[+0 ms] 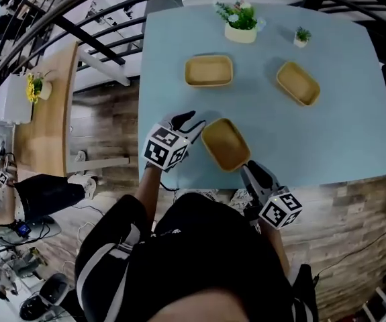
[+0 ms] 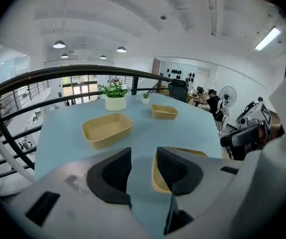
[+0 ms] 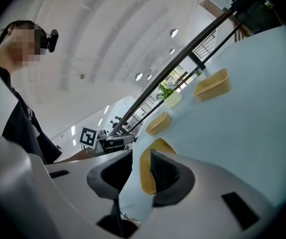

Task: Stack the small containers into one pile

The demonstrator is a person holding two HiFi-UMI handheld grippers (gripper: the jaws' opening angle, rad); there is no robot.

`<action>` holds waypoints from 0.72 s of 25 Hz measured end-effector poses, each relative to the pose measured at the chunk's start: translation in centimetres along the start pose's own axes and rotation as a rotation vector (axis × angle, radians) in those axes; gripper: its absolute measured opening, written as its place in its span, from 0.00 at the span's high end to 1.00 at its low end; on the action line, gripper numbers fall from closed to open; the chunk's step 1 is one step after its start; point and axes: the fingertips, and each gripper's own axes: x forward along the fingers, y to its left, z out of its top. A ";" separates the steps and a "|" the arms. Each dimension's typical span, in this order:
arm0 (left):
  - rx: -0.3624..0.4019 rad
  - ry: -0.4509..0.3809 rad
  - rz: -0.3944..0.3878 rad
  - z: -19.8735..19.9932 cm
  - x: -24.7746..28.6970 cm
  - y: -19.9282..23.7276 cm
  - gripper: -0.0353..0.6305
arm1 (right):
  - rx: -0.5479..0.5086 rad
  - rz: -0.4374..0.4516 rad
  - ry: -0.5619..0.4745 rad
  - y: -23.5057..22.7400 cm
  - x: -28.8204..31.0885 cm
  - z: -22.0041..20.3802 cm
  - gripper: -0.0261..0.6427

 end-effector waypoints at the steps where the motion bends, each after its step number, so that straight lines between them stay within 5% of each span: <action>1: 0.005 0.012 -0.013 -0.1 0.5 0.1 0.74 | 0.005 -0.008 0.010 -0.3 0.2 -0.3 0.78; 6: 0.043 0.103 -0.107 -2.1 1.8 -1.1 0.74 | 0.031 -0.071 0.067 -1.0 0.1 -2.7 0.78; 18: 0.026 0.158 -0.237 -3.6 4.7 -2.4 0.73 | 0.134 -0.148 0.102 -3.4 0.4 -5.3 0.74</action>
